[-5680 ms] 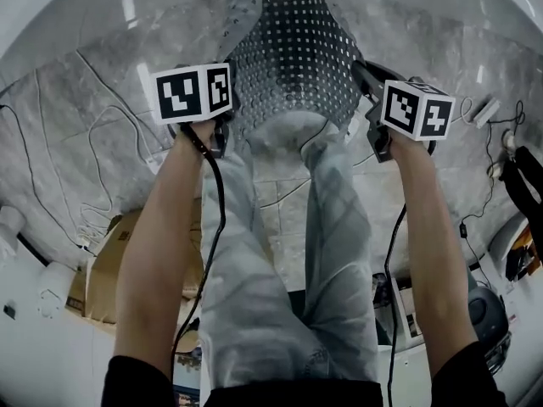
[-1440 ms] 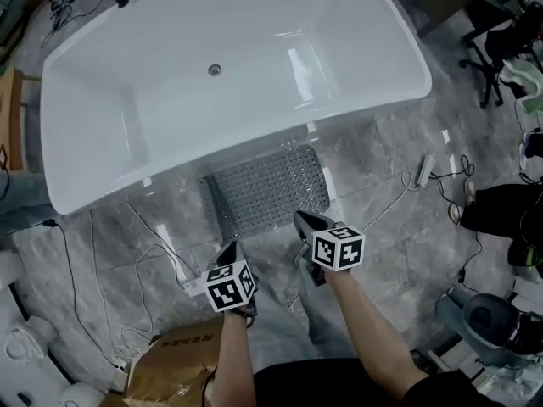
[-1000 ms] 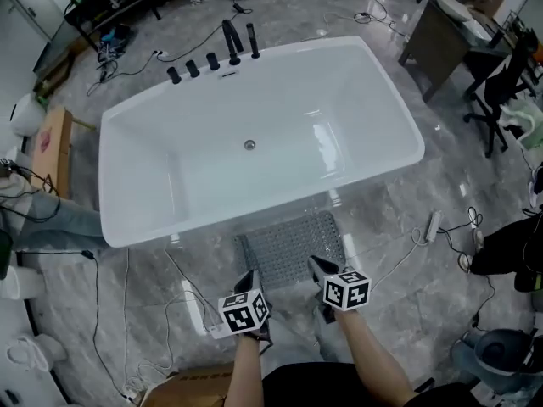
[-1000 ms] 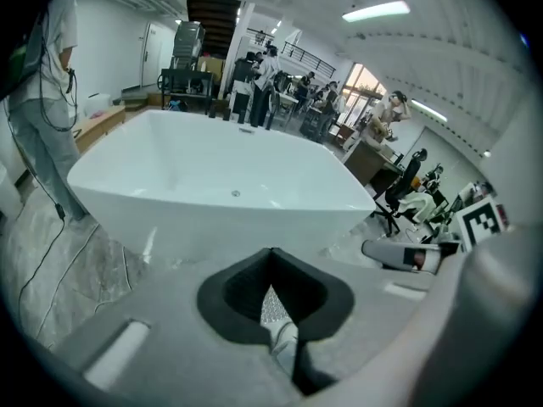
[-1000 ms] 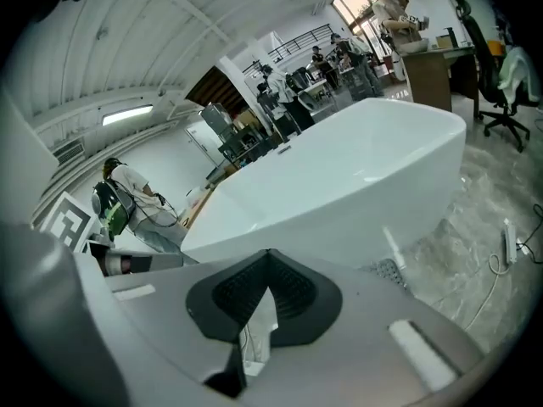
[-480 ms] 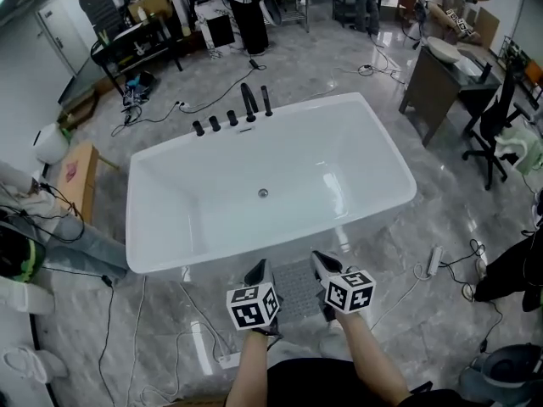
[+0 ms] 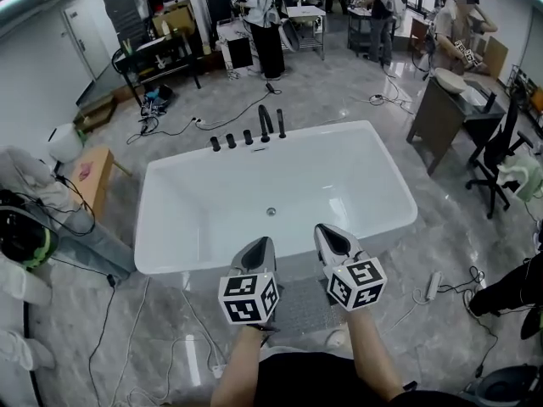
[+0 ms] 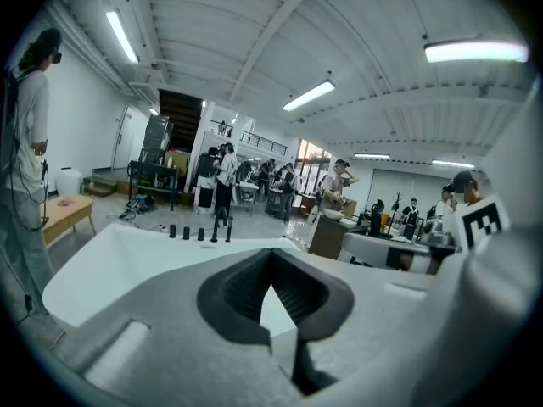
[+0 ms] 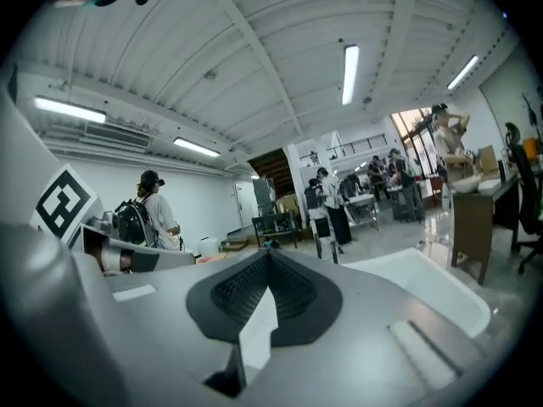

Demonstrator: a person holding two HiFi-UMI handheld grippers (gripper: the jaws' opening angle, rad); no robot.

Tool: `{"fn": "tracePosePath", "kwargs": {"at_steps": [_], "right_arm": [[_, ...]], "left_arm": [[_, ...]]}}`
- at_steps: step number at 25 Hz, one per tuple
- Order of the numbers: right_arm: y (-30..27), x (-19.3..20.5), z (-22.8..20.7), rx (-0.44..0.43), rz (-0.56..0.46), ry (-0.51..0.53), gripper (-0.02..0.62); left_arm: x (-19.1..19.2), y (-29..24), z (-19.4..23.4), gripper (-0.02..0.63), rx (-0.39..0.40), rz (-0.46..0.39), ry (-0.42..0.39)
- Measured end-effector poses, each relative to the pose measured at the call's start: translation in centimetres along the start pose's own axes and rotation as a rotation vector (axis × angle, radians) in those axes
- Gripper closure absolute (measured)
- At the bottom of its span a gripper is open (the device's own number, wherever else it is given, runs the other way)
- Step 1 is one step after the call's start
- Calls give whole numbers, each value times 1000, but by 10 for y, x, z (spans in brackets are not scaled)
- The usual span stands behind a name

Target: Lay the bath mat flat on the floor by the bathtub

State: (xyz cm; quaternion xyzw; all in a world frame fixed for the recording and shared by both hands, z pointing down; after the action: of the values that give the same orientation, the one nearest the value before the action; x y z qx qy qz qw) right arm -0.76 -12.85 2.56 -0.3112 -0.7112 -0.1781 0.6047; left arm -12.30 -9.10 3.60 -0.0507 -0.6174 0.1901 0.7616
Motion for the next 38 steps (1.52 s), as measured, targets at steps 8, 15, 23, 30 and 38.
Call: {"fn": "tracePosePath", "kwargs": {"at_steps": [8,15,23,30,38], "right_arm": [[8,-55,32,-3,-114,191,589],[16,-73,26,-50,-175,199,591],[10,-67,32,-73,-120,250,591],[5,-66,42,-86,-125,273,591],[3,-65,39,-47,-112,356,590]], "left_arm": [[-48,27,-5,601,-61,-156,-71],[-65,25,-29,601,-49,-229,-96],[-65,28,-32,601,-67,-242,-131],[-65,31,-26,601,-70,-250,-131],[-64,30,-27,601,-71,-264,-122]]}}
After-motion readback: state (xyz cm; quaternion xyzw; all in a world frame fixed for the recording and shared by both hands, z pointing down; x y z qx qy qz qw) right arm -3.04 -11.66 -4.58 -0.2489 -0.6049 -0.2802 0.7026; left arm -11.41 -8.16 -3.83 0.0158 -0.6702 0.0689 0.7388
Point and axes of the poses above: the fingertips, and each gripper's own axes: y backward along the fingers, z to its left, x out of its underside, the point moved 1 cm from there along y, backward along the fingers
